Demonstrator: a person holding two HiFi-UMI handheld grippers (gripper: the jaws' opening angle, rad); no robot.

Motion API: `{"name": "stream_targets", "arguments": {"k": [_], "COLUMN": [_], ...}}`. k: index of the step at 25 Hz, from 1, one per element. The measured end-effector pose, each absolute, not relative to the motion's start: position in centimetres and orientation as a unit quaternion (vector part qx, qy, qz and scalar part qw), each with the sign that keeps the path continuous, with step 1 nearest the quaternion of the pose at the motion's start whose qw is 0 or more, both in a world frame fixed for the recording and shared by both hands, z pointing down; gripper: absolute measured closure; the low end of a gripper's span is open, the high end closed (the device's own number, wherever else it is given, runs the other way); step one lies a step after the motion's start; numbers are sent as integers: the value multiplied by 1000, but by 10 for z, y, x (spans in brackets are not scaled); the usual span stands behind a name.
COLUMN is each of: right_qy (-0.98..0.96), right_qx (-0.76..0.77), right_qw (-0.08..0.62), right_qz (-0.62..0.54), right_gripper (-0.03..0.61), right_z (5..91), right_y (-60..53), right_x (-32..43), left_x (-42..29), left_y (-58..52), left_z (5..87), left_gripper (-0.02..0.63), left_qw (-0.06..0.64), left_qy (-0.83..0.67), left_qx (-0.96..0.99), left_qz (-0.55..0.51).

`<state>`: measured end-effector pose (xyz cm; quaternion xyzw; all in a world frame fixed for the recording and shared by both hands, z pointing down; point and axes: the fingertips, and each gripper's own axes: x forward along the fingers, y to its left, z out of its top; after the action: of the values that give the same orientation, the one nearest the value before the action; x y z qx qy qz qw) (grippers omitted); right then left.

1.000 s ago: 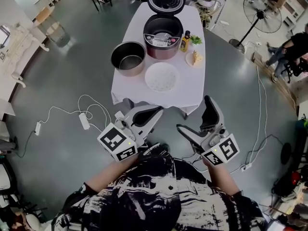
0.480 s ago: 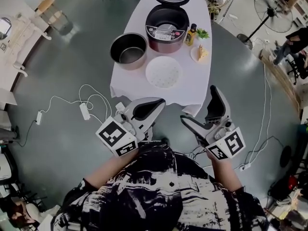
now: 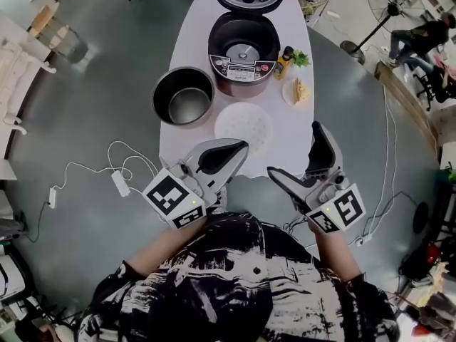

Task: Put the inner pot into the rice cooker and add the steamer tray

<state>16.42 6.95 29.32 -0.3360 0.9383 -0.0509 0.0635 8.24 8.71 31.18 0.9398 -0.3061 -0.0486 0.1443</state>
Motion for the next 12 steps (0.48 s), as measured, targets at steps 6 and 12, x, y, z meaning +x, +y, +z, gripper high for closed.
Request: {"name": "stream_targets", "arguments": {"k": [6,12], "right_qy": [925,925], "right_qx": [-371,-375], "right_qw": [57,43], "right_qz": [-59,-54], "right_gripper": [48,48], "right_z": [295,296], "right_y": [4,-31], "right_x": [128,106], "left_x": [38,5], "left_y": [17,-37], "left_z": [311,309], "left_gripper": [609,609], "left_qw": [149,146], "left_qy": [-278,-284], "left_qx": [948,947], "left_qz": [-35,-39]}}
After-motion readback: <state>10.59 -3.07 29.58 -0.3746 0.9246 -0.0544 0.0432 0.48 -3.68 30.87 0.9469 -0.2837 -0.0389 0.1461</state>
